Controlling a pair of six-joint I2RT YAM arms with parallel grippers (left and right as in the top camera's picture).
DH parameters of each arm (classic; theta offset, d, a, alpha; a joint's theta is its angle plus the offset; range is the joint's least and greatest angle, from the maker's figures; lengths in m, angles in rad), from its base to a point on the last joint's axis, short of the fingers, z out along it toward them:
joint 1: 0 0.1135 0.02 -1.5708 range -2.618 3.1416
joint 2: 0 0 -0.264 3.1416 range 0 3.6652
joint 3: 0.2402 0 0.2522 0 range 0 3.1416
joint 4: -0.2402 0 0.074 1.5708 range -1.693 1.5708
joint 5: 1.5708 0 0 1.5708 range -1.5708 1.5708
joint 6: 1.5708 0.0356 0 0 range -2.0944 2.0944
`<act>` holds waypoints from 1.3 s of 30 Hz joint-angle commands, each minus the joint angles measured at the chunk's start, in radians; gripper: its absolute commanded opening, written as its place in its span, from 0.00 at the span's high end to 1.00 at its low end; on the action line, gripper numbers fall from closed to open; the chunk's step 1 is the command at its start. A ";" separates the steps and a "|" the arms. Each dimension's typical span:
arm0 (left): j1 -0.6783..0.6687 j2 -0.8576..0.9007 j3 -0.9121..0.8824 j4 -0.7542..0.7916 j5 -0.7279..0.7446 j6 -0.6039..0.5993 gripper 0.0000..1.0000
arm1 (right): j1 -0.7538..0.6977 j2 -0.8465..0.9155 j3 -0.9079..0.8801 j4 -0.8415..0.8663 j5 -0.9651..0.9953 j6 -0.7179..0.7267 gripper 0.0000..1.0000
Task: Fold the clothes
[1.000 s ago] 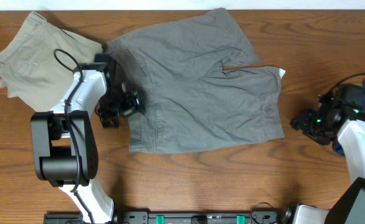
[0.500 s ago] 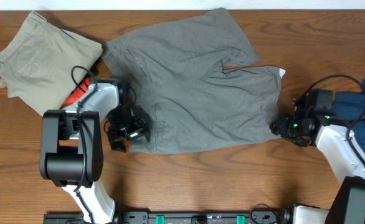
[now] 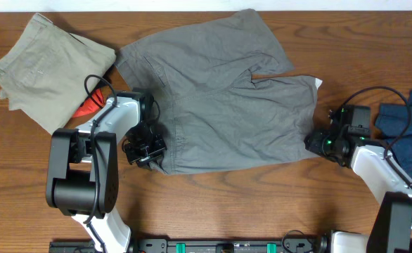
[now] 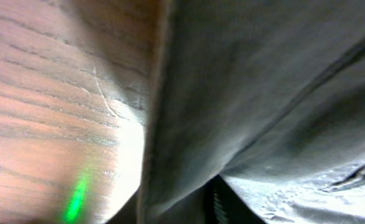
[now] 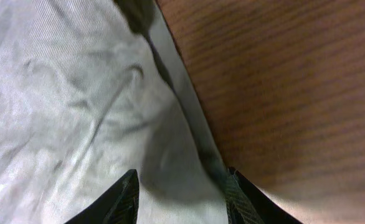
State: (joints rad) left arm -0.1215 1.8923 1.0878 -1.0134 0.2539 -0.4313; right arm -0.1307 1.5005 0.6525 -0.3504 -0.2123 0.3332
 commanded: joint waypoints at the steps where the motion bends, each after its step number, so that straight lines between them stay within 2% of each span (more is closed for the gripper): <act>1: 0.000 -0.017 -0.004 -0.006 -0.039 -0.012 0.76 | 0.020 0.052 -0.012 0.020 0.005 0.014 0.60; 3: 0.000 -0.018 -0.004 -0.006 -0.043 -0.011 0.80 | 0.030 0.083 -0.012 0.035 0.005 0.014 0.64; 9: 0.000 -0.064 -0.004 -0.006 -0.073 -0.008 0.81 | 0.059 0.148 -0.012 0.113 -0.038 0.014 0.69; 11: 0.000 -0.095 -0.003 -0.005 -0.082 -0.008 0.81 | 0.065 0.150 -0.012 0.115 -0.055 0.014 0.95; 12: 0.000 -0.115 -0.003 -0.005 -0.093 -0.008 0.81 | 0.068 0.149 -0.011 0.116 -0.064 0.014 0.99; 13: 0.000 -0.133 -0.003 -0.006 -0.107 -0.008 0.81 | 0.069 0.149 -0.011 0.116 -0.079 0.014 0.99; 16: 0.000 -0.192 -0.003 -0.006 -0.120 0.013 0.94 | 0.068 0.140 -0.011 0.115 -0.118 0.011 0.99; 19: 0.000 -0.254 -0.003 -0.006 -0.120 0.030 0.94 | 0.053 0.092 0.005 0.084 -0.167 0.010 0.99; 23: 0.000 -0.357 0.005 -0.027 -0.112 0.055 0.94 | 0.038 -0.039 0.071 -0.042 -0.180 -0.006 0.99; 31: 0.000 -0.626 0.095 -0.095 -0.108 0.109 0.94 | 0.032 -0.345 0.353 -0.373 -0.056 -0.067 0.99; 36: 0.000 -0.802 0.193 -0.109 -0.108 0.109 0.94 | 0.014 -0.459 0.557 -0.542 0.071 -0.070 0.99; 39: 0.000 -0.891 0.264 -0.108 -0.109 0.109 0.94 | -0.018 -0.503 0.675 -0.599 0.083 -0.089 0.99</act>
State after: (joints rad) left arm -0.1226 1.0721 1.2816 -1.1191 0.1661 -0.3386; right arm -0.1074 1.0325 1.2304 -0.9298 -0.2245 0.2771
